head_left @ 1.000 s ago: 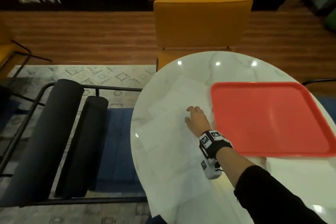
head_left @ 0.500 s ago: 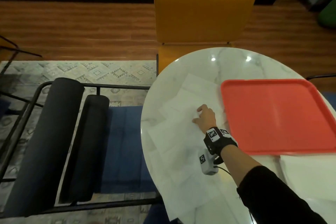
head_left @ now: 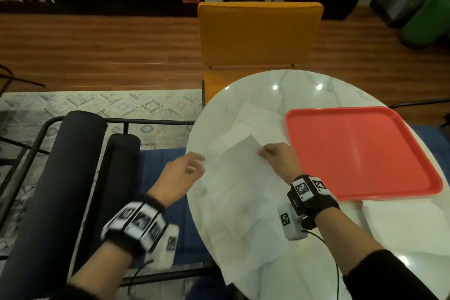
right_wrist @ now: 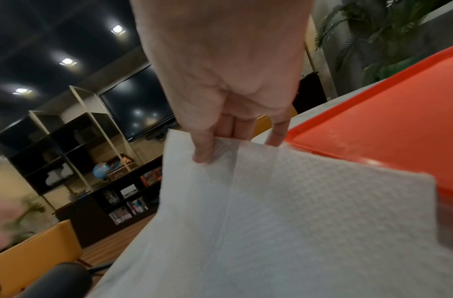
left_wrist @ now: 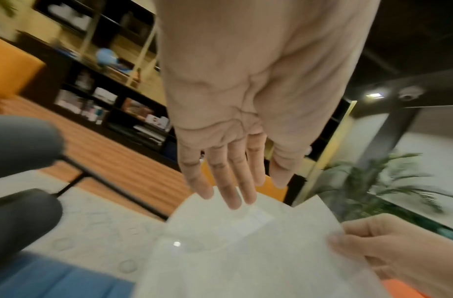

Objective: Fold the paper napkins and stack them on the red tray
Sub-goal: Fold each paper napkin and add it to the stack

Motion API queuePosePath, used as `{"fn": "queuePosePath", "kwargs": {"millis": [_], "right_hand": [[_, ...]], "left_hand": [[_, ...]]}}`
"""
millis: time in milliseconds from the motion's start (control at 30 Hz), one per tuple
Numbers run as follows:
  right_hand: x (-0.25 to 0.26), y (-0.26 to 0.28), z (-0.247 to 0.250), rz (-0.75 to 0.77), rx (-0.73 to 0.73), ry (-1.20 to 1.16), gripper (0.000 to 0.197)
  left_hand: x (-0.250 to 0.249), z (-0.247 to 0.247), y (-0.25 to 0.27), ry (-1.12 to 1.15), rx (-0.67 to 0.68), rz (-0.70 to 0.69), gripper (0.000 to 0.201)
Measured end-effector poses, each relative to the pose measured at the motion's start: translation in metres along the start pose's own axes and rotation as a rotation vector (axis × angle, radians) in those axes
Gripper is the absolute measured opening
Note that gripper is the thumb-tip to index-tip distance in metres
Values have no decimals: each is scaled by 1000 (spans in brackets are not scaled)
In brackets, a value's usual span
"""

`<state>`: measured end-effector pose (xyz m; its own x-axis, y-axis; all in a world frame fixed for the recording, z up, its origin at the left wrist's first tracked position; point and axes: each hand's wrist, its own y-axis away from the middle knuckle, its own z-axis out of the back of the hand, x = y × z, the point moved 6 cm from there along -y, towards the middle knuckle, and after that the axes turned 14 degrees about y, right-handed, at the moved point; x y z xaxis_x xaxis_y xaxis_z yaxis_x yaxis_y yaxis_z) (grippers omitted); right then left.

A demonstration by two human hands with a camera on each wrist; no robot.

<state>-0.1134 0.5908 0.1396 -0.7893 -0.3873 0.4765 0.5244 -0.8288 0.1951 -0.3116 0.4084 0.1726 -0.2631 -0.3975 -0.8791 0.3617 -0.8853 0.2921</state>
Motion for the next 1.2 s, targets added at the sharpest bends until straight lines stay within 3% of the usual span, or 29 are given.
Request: {"fn": "queuePosePath", "kwargs": {"millis": [133, 267, 367, 467, 533, 700, 833, 933, 1100, 1200], "right_hand": [[0, 11, -2, 49, 63, -97, 14], [0, 19, 4, 80, 84, -61, 31], [5, 27, 21, 87, 9, 5, 41], [22, 34, 37, 136, -63, -75, 4], [29, 41, 48, 155, -102, -196, 14], [3, 63, 82, 31, -241, -407, 33], [-19, 84, 91, -37, -141, -631, 15], [-34, 91, 74, -135, -10, -747, 21], [-60, 74, 25, -253, 165, -510, 16], [-71, 55, 0, -283, 181, -253, 16]], "left_hand": [[-45, -44, -58, -82, 126, -121, 42], [-63, -68, -75, -242, 154, -210, 19], [-78, -74, -69, -242, 124, -301, 16], [-90, -76, -60, -112, 174, -363, 19], [-90, -72, -55, -30, 209, -330, 24], [-64, -47, -42, -114, 268, -180, 25], [-54, -31, -27, 199, 310, -69, 17], [-49, -30, -24, 397, 335, 18, 23], [3, -48, -43, 258, 301, 178, 2], [34, -58, -57, 104, 226, 204, 14]]}}
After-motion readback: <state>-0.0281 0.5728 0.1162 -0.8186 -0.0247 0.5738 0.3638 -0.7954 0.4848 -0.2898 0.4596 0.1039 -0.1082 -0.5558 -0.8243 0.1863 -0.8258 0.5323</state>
